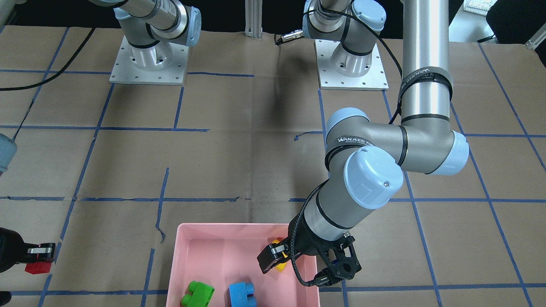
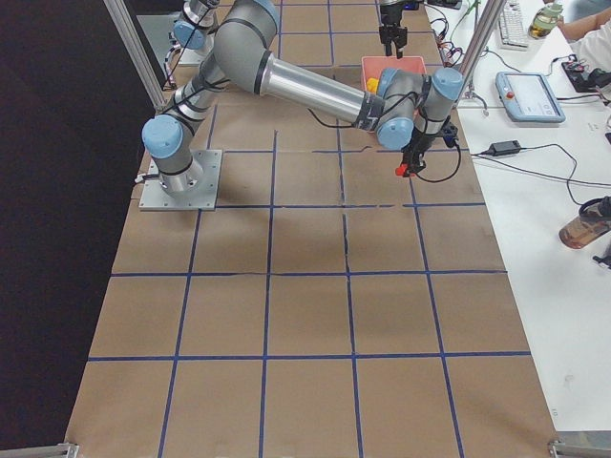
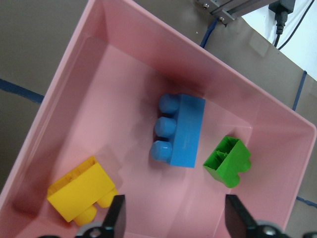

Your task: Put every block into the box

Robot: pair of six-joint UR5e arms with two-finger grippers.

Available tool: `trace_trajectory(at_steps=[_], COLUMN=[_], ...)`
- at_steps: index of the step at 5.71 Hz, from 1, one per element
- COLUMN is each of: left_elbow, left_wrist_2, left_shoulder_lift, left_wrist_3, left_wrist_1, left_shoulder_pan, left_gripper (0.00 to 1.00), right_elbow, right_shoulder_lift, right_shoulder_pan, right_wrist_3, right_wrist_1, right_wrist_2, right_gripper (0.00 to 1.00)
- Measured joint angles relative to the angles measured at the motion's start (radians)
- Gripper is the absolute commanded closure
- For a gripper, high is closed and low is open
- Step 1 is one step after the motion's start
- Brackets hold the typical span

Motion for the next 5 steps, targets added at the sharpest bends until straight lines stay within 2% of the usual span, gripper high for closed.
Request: trace_trajectory(at_steps=[1, 2, 4, 5], left_elbow=[-0.002, -0.003, -0.008, -0.020], left_wrist_2=[0.073, 0.150, 0.295, 0.328], left_shoulder_lift=[0.045, 0.105, 0.251, 0.327], left_wrist_3=[0.028, 0.084, 0.329, 0.431], left_wrist_1=[-0.083, -0.187, -0.454, -0.568], left_shoulder_pan=[0.010, 0.018, 0.053, 0.086], left_gripper=[0.01, 0.01, 0.01, 0.01], right_elbow=[-0.075, -0.113, -0.148, -0.154], right_shoulder_lift=[-0.003, -0.004, 0.004, 0.029], right_shoulder_pan=[0.022, 0.074, 0.249, 0.317], right_wrist_3=[0.055, 0.145, 0.423, 0.536], right_wrist_1=[0.092, 0.128, 0.123, 0.085], right_wrist_2=[0.026, 0.039, 0.046, 0.056], right_gripper=[0.71, 0.72, 0.71, 0.70])
